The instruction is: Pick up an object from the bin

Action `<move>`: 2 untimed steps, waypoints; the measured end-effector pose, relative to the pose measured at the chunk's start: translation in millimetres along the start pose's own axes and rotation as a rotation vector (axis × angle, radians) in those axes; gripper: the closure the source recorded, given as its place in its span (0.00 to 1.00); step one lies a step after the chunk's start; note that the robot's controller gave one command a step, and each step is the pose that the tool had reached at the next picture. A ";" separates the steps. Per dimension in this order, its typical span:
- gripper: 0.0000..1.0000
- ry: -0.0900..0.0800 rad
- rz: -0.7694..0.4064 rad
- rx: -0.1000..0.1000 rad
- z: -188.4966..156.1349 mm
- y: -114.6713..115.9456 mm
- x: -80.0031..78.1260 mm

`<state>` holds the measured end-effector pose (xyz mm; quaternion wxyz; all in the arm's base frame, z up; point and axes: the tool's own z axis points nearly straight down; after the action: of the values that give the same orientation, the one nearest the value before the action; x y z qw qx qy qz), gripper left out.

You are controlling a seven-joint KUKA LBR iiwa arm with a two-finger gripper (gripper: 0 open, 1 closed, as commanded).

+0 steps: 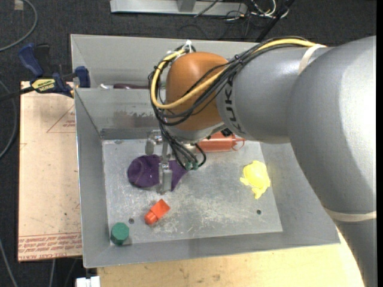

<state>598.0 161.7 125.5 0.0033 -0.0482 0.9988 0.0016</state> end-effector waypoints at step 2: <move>1.00 -0.004 -0.120 -0.001 45.5 -50.3 -1.9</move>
Offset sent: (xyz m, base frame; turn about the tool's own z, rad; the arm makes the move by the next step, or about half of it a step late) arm 0.0000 0.0000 0.0000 0.0000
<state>605.0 111.9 79.9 0.0054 -0.1081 0.9941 0.0020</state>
